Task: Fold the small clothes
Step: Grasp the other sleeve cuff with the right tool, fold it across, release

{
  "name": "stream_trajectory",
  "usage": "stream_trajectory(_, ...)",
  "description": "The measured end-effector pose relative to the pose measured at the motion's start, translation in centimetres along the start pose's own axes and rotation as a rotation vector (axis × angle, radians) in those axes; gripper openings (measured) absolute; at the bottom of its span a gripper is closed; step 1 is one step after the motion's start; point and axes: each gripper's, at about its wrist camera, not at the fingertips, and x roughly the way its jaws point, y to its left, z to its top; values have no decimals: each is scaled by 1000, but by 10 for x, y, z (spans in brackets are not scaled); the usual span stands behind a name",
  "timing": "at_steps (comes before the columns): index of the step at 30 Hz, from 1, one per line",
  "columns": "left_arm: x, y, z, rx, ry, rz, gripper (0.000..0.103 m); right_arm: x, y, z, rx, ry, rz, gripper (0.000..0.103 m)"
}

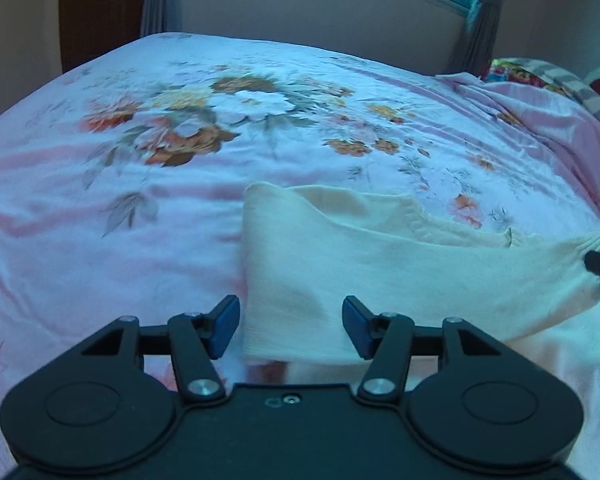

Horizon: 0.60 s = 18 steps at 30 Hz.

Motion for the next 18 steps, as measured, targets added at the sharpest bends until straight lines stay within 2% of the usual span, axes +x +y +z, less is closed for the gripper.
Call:
stream_trajectory(1,4,-4,0,14,4,7,54,8,-4,-3,-9,39,-27,8)
stream_trajectory(2,10,-8,-1,24,22,18,54,21,-8,-8,-6,112,-13,8)
stream_trajectory(3,18,-10,-3,32,56,31,54,31,-12,-14,6,172,3,9)
stream_trajectory(4,25,-10,-6,31,89,42,55,37,-11,-19,-2,200,-17,9)
stream_trajectory(5,28,-8,-8,20,97,45,57,39,-11,-22,-20,204,-47,9)
stream_trajectory(6,28,-5,-8,13,95,46,57,37,-12,-22,-25,191,-68,14)
stream_trajectory(9,16,-5,-1,3,64,34,54,17,-16,-18,-14,84,-134,16)
stream_trajectory(11,11,-13,7,31,30,28,55,4,-14,-15,-7,13,-138,16)
stream_trajectory(12,14,-18,11,38,28,25,56,2,-10,-13,0,5,-99,16)
stream_trajectory(14,28,-22,14,25,60,31,58,13,0,-15,-10,71,-7,16)
stream_trajectory(15,35,-22,12,18,82,55,58,21,4,-20,-19,118,4,16)
stream_trajectory(17,42,-19,4,20,99,79,60,37,-2,-33,7,210,-38,16)
stream_trajectory(18,39,-19,1,25,95,93,60,38,-8,-37,37,210,-24,16)
